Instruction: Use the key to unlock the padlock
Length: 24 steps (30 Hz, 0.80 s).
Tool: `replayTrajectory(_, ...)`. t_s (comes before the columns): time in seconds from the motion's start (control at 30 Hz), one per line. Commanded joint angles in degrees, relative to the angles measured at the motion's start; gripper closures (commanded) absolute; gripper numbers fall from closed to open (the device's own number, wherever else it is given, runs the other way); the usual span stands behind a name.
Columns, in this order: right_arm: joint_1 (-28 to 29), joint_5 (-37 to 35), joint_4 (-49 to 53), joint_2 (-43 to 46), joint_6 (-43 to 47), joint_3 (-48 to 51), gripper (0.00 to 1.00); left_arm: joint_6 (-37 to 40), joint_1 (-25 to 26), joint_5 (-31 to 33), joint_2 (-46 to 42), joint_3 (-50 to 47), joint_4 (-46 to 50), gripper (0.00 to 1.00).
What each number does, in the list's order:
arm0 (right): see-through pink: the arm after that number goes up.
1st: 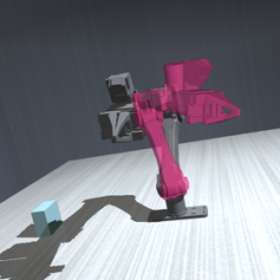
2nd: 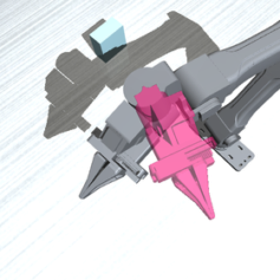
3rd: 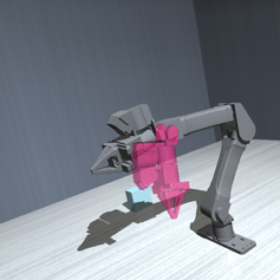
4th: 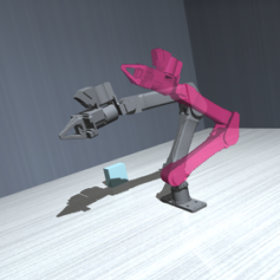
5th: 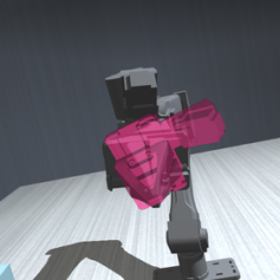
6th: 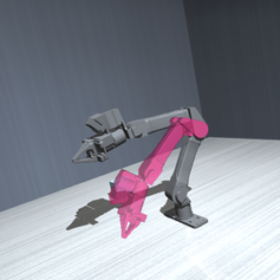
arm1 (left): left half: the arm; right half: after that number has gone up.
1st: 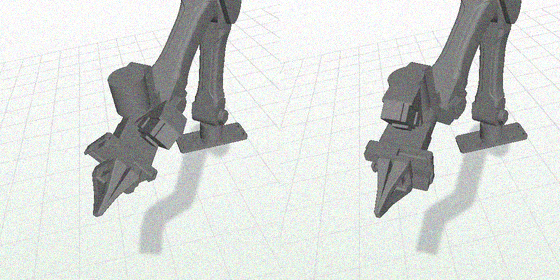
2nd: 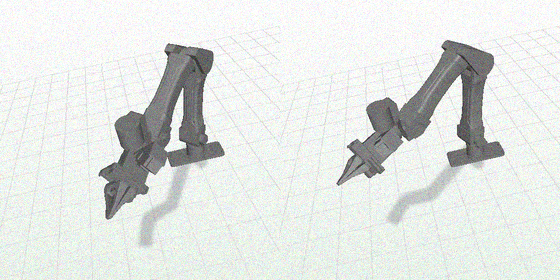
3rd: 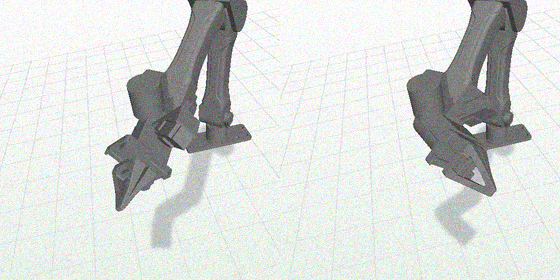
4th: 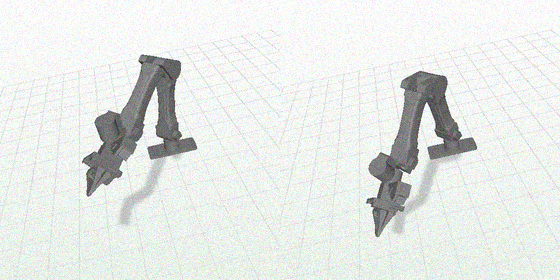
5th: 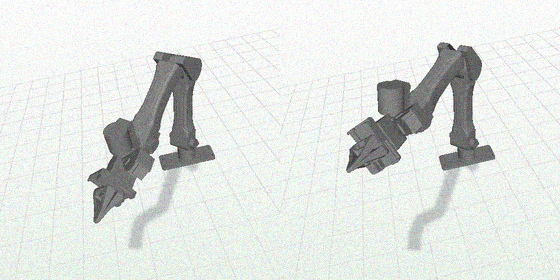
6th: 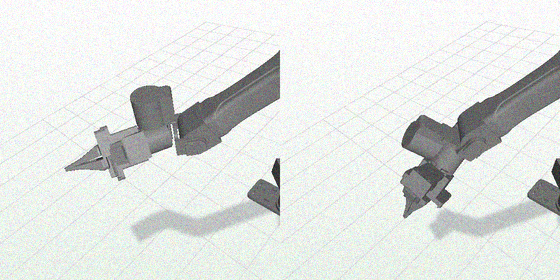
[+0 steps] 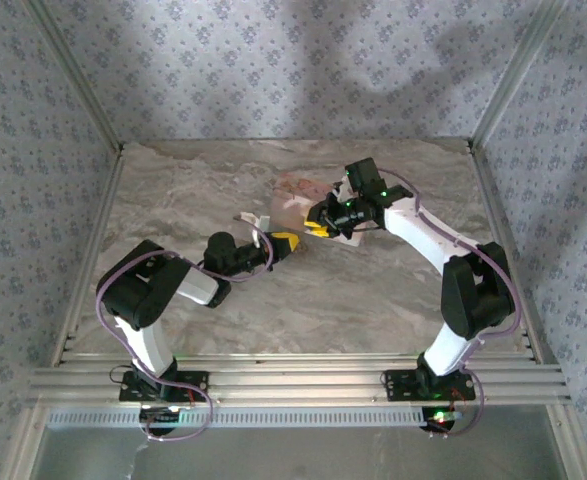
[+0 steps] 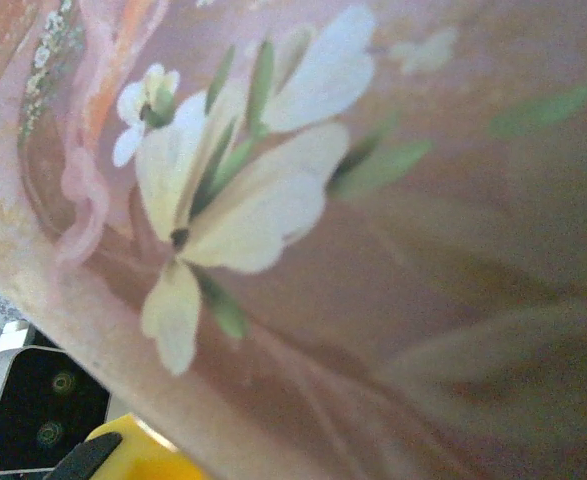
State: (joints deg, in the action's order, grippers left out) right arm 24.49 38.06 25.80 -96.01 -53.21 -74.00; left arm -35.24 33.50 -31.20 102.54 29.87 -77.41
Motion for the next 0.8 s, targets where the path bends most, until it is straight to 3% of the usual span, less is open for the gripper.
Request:
replayTrajectory(0.0,-0.15,3.41,-2.24,2.13,-1.27,0.1,1.0,-0.34,-0.2,0.35,0.11,0.72,-3.28,1.0)
replayTrajectory(0.77,1.01,3.9,-4.67,1.96,-1.68,1.38,1.0,-3.57,-0.23,-1.36,0.85,3.73,-3.28,1.0)
